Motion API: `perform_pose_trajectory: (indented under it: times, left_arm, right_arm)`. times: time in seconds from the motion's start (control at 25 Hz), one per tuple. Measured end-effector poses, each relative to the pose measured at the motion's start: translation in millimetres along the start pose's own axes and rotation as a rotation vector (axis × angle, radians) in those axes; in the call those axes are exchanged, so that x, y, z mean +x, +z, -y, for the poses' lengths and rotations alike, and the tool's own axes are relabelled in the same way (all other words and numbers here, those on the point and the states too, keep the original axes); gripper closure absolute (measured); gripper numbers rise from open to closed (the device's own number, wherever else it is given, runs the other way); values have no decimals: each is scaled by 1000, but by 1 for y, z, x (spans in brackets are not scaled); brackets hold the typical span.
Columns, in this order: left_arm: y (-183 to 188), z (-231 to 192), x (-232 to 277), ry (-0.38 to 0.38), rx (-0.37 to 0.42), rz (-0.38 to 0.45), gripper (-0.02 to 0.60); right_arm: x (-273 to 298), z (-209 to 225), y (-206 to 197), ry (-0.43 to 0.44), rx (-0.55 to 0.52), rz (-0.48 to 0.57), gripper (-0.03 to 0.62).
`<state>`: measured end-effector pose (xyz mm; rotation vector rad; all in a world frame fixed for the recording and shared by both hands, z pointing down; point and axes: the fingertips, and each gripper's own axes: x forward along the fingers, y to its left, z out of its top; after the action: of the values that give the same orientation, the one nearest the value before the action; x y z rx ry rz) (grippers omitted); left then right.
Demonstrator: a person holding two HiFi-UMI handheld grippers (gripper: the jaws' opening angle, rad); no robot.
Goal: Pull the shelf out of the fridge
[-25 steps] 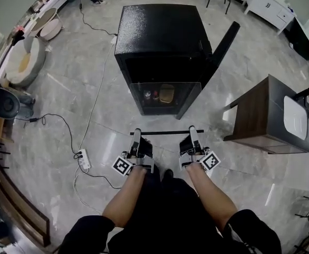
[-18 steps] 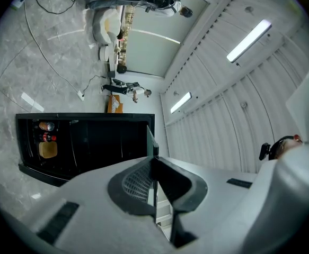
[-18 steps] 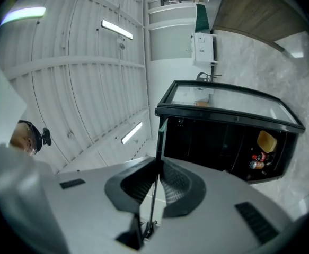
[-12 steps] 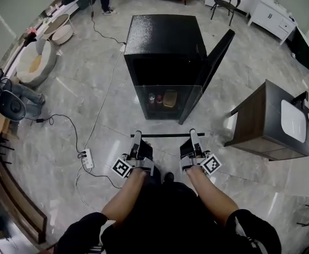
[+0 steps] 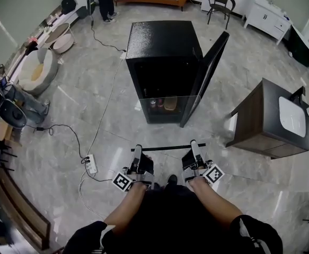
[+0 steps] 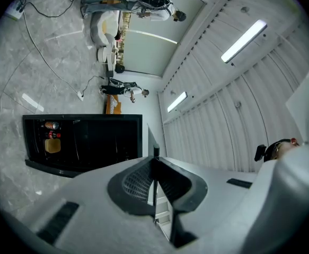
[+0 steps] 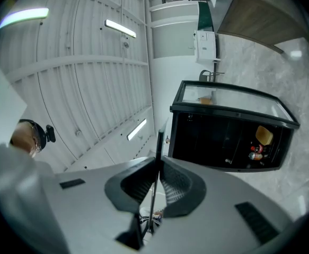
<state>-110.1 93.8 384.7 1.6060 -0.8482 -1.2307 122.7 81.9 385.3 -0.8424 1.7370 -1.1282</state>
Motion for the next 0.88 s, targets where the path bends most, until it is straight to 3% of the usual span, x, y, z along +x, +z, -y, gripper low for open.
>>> perform_pose_trajectory:
  times: [0.88]
  left_arm:
    - [2, 58, -100, -29, -21, -70, 548]
  right_arm:
    - [-90, -68, -63, 24, -44, 45, 554]
